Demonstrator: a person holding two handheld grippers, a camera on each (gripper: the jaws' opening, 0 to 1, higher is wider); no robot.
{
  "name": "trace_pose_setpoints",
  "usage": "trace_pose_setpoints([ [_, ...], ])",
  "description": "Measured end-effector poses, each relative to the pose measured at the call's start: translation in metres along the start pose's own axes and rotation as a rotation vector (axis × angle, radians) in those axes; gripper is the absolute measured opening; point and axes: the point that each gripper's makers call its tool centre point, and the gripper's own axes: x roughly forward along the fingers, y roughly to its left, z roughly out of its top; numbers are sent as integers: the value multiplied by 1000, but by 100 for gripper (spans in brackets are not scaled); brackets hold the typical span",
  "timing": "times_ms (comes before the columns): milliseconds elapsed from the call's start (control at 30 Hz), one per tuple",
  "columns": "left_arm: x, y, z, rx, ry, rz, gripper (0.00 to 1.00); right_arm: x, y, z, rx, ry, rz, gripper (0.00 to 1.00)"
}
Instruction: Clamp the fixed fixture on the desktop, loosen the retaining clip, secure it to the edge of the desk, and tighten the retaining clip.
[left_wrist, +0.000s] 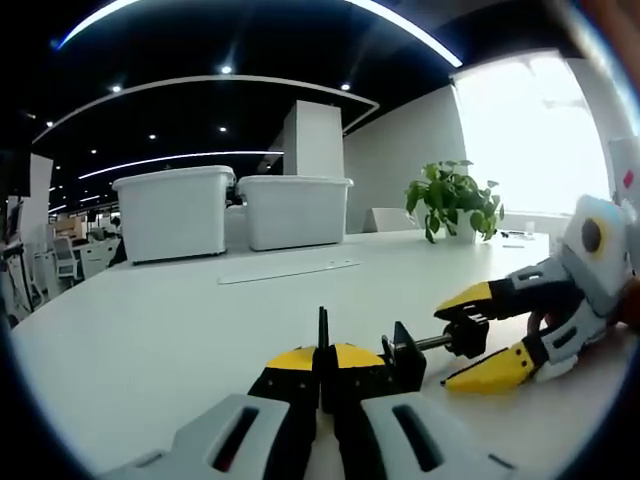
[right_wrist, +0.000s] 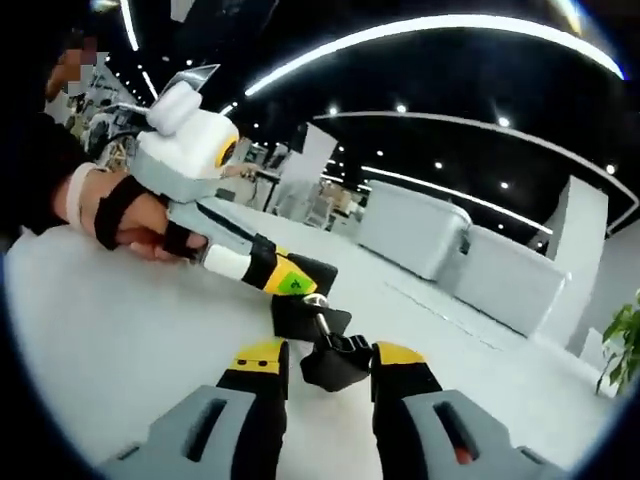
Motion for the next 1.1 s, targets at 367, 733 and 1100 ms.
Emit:
trace_pose_setpoints([
  [367,1,-2,0,1,0,-9,4,-3,-18,2,541,-2,93,39],
  [733,0,-2,0,0,-1,-14,4,-4,-10,-7,748,60,138,27],
  [1100,-1,-3,0,0,-1,-12,4,-6,-7,-3,565,16,119,26],
])
